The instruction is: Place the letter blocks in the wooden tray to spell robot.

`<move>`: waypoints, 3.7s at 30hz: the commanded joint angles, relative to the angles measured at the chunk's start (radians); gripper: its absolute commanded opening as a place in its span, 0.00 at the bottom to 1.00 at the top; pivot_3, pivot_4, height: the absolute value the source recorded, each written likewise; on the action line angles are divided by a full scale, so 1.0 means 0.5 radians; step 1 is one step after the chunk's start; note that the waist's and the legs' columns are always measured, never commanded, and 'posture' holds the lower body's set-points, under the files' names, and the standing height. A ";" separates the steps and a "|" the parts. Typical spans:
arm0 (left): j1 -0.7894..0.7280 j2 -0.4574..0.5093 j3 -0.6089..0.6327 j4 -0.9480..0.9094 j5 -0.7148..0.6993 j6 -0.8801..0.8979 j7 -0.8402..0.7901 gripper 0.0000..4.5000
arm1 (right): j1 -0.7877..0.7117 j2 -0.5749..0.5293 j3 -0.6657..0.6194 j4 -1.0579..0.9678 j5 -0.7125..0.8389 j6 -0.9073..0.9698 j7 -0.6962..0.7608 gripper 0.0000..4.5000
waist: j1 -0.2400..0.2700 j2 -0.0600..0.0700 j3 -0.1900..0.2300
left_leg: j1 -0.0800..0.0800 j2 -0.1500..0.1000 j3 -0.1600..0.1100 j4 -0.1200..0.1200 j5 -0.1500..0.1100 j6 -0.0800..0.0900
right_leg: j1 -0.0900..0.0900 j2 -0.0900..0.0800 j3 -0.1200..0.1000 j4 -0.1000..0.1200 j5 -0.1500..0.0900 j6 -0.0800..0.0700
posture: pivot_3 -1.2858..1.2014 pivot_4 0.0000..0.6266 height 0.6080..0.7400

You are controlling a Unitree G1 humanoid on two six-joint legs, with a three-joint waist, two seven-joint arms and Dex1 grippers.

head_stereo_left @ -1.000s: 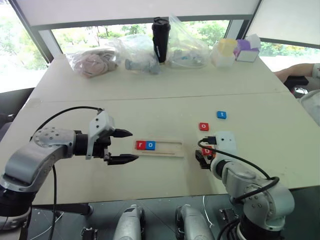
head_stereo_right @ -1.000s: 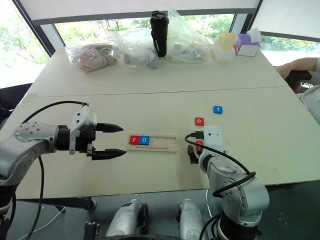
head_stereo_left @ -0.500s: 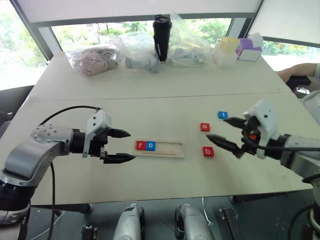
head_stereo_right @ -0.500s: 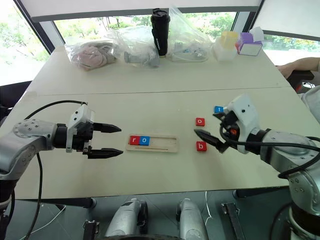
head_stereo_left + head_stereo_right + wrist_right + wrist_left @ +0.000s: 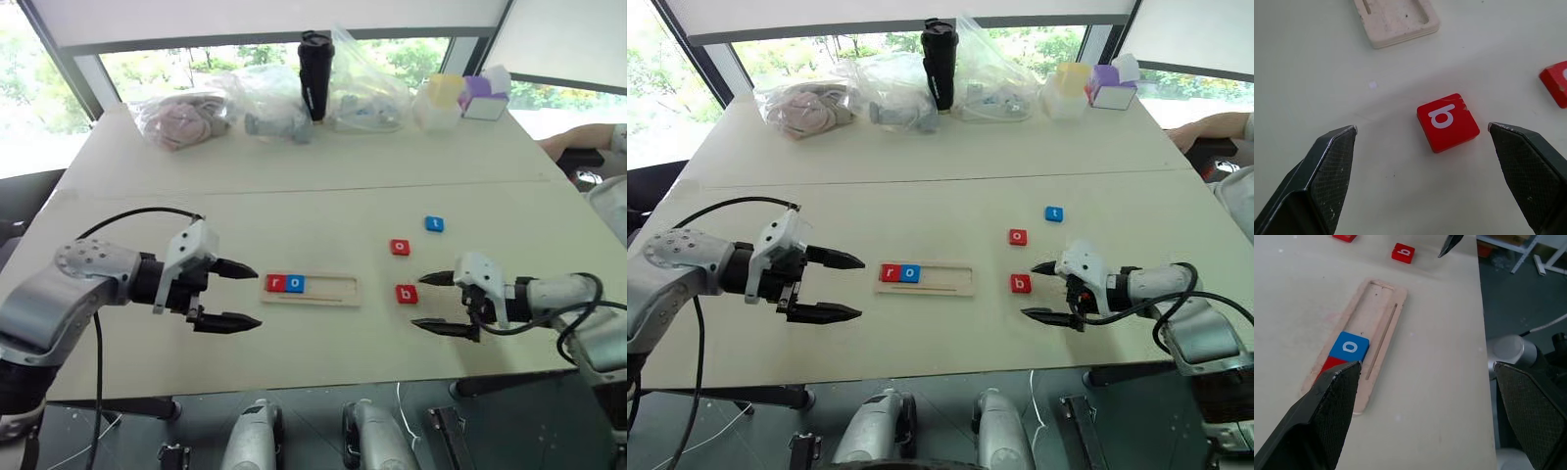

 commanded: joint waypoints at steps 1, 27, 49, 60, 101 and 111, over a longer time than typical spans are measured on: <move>0.001 0.026 0.054 -0.075 -0.025 0.013 0.026 1.00 | -0.101 0.022 0.052 0.143 -0.083 -0.178 0.067 0.99 | 0.004 0.000 0.000 | 0.000 0.000 0.001 0.000 0.000 0.000 | 0.000 0.000 0.000 0.000 0.000 0.000 | 0.52 0.24 1.00; 0.101 0.056 0.144 -0.140 -0.038 0.072 0.153 1.00 | -0.410 0.099 0.054 0.088 -0.053 0.021 0.144 0.26 | 0.000 0.001 0.000 | 0.019 0.001 0.003 0.000 0.001 -0.002 | 0.018 0.000 0.000 0.003 0.000 0.000 | 0.52 0.24 1.00; 0.217 0.084 0.241 -0.092 0.026 -0.032 0.207 1.00 | -0.877 0.522 0.579 -0.200 -0.231 0.691 -0.264 0.26 | -0.003 0.001 0.000 | 0.012 0.001 0.004 0.000 0.001 -0.002 | 0.011 0.000 0.000 0.003 0.002 -0.001 | 0.52 0.24 1.00; 0.267 0.057 0.221 -0.128 0.041 -0.049 0.245 1.00 | -0.925 0.685 0.772 -0.119 -0.306 0.753 -0.272 0.26 | 0.000 0.001 0.000 | 0.012 0.001 0.005 0.000 0.001 -0.002 | 0.009 0.000 0.001 0.004 0.002 -0.001 | 0.52 0.24 1.00; 0.286 -0.014 0.211 -0.181 0.035 -0.039 0.356 1.00 | -0.996 0.831 0.850 0.142 -0.497 0.567 -0.199 0.26 | -0.004 0.001 0.000 | 0.012 0.001 0.005 0.000 0.001 -0.002 | 0.010 0.000 0.000 0.005 0.003 0.002 | 0.52 0.24 1.00; 0.279 -0.024 0.199 -0.177 0.046 -0.046 0.364 1.00 | -0.992 0.846 0.854 0.139 -0.500 0.578 -0.191 0.49 | -0.005 0.001 0.000 | 0.012 0.001 0.005 0.000 0.001 -0.002 | 0.010 0.000 0.000 0.005 0.003 0.002 | 0.52 0.24 1.00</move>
